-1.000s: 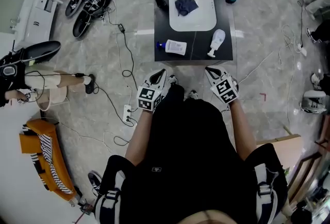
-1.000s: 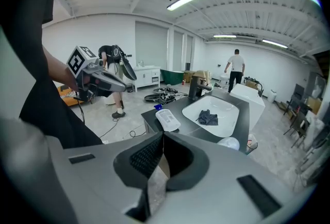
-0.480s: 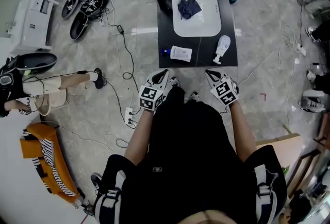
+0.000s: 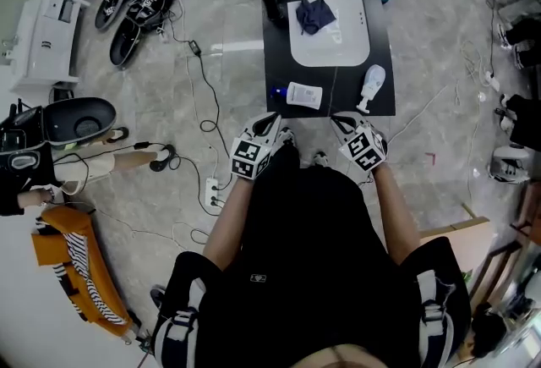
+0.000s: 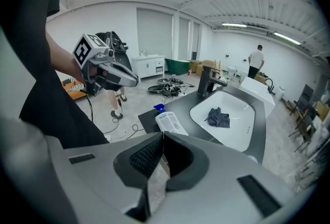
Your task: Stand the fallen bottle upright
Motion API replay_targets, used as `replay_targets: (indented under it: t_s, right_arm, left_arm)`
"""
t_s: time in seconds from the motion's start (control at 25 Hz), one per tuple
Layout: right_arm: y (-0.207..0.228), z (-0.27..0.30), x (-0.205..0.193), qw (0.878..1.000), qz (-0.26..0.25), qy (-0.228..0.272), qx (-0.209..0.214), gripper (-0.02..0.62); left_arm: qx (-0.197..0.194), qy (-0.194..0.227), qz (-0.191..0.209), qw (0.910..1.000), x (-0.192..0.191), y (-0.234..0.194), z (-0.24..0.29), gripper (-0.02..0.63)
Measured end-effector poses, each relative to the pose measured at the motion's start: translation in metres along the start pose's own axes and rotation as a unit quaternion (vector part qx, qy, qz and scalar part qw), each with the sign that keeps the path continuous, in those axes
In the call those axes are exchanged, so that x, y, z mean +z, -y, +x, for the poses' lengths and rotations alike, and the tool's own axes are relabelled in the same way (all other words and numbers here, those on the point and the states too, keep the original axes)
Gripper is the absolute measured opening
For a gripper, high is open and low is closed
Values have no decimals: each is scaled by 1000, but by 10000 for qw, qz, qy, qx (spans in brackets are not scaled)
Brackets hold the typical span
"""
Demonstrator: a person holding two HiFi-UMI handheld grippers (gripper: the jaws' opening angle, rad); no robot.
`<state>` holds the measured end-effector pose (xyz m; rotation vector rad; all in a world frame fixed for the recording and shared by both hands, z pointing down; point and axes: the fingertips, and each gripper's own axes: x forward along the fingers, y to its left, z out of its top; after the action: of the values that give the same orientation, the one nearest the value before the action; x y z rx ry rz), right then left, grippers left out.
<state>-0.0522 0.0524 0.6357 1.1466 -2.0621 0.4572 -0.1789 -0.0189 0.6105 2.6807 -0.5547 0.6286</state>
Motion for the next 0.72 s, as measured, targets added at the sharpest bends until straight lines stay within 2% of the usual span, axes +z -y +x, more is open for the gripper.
replay_targets:
  t_s: [0.72]
  right_arm:
    - [-17,64,38,9997,80,-245,-20,61]
  left_arm:
    - [-617,-76,214,9978,-1,-56,7,14]
